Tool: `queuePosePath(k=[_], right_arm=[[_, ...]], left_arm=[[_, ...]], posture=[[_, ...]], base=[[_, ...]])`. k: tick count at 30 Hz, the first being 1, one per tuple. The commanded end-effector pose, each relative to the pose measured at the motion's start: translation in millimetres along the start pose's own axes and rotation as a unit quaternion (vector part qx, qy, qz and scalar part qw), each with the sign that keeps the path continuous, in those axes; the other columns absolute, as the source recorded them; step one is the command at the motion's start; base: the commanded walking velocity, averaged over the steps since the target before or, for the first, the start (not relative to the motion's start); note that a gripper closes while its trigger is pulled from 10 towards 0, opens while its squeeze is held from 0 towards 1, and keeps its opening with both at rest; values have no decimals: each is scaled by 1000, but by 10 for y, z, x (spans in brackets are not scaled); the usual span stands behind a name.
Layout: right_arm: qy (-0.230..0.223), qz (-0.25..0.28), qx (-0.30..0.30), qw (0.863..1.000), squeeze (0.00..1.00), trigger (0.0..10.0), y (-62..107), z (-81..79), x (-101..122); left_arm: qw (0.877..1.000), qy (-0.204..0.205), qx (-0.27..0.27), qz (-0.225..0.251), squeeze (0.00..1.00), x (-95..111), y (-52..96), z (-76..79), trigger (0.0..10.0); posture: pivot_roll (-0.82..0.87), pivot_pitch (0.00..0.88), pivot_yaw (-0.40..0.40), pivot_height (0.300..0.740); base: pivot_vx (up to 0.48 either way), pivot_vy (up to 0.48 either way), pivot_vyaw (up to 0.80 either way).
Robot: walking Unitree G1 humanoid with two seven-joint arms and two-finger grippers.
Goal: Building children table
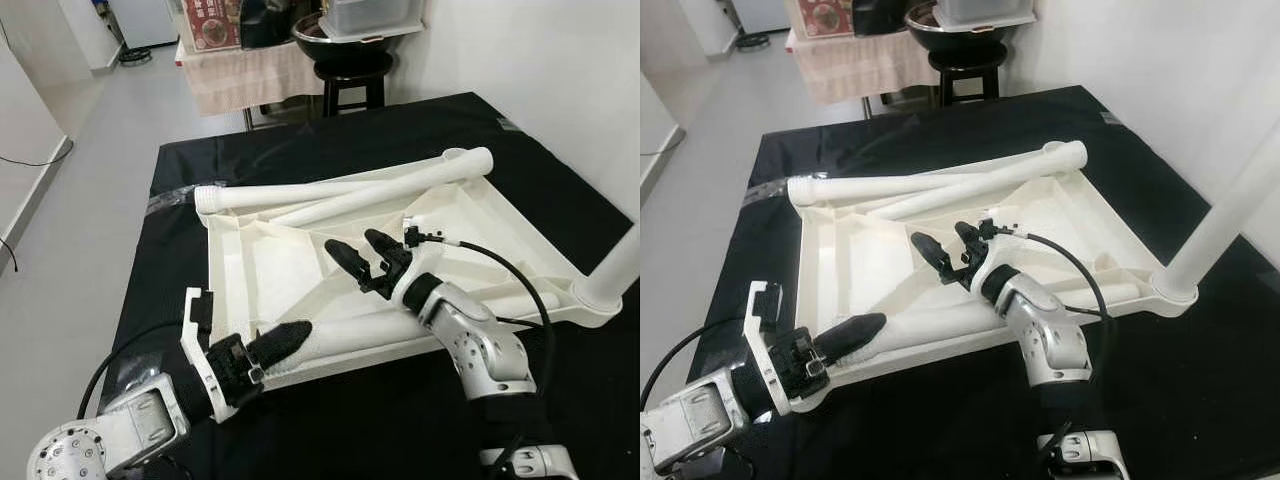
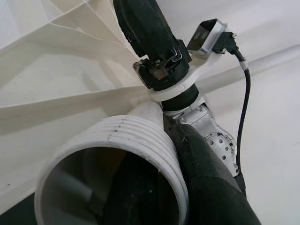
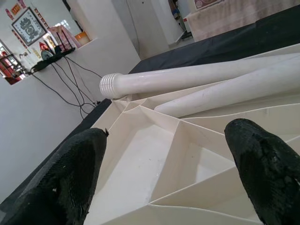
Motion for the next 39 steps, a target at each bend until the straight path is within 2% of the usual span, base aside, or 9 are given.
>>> queuePosePath(k=[1, 10, 18, 20, 23, 26, 32, 36, 39], right_arm=[[-7, -11, -1, 1000, 0, 10000, -7, -15, -87], [-13, 18, -4, 1000, 0, 10000, -11, 10, 26], [-125, 127, 63, 982, 0, 10000, -12, -110, 538], [-170, 158, 119, 965, 0, 10000, 26, -262, 727], [-180, 164, 132, 961, 0, 10000, 39, -298, 767], [-241, 195, 255, 916, 0, 10000, 190, -603, 1019], [-289, 206, 298, 886, 0, 10000, 320, -608, 1080], [-295, 204, 304, 882, 0, 10000, 347, -610, 1083], [-264, 149, 291, 907, 0, 10000, 361, -563, 843]], left_arm=[[999, 29, -33, 9, 0, -81, -81, 81, 0], [1000, 4, -26, 1, 0, -57, -56, 98, 0], [997, -61, -8, 53, 0, 272, 133, 117, 0], [993, -87, -12, 79, 0, 428, 232, 166, 0], [992, -92, -14, 85, 0, 462, 254, 181, 0], [976, -149, -56, 150, 0, 803, 401, 463, 0], [968, -174, -73, 168, 0, 890, 432, 585, 0], [967, -175, -76, 169, 0, 899, 440, 602, 0], [966, -183, -78, 168, 0, 902, 418, 634, 0]], posture=[[-127, 60, 70, 740], [-118, 57, 67, 740], [-100, 56, 61, 740], [-89, 56, 61, 740], [-89, 56, 61, 740], [-76, 55, 54, 740], [-76, 54, 53, 740], [-76, 54, 53, 740], [-77, 54, 54, 740]], base=[[0, 0, 0], [0, 0, 0], [0, 0, 0], [0, 0, 0], [0, 0, 0], [0, 0, 0], [0, 0, 0], [0, 0, 0], [0, 0, 0]])
Point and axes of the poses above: a point about 5 cm out from each wrist's last joint towards the gripper, its own y axis pointing back from the gripper into the wrist, its own x axis along the axis of the wrist's last joint, z = x × y, the point moved 4 cm from there along -y, pointing out of the wrist towards the gripper, and after that the axes turned 9 degrees about -y, right-handed, at the moved point
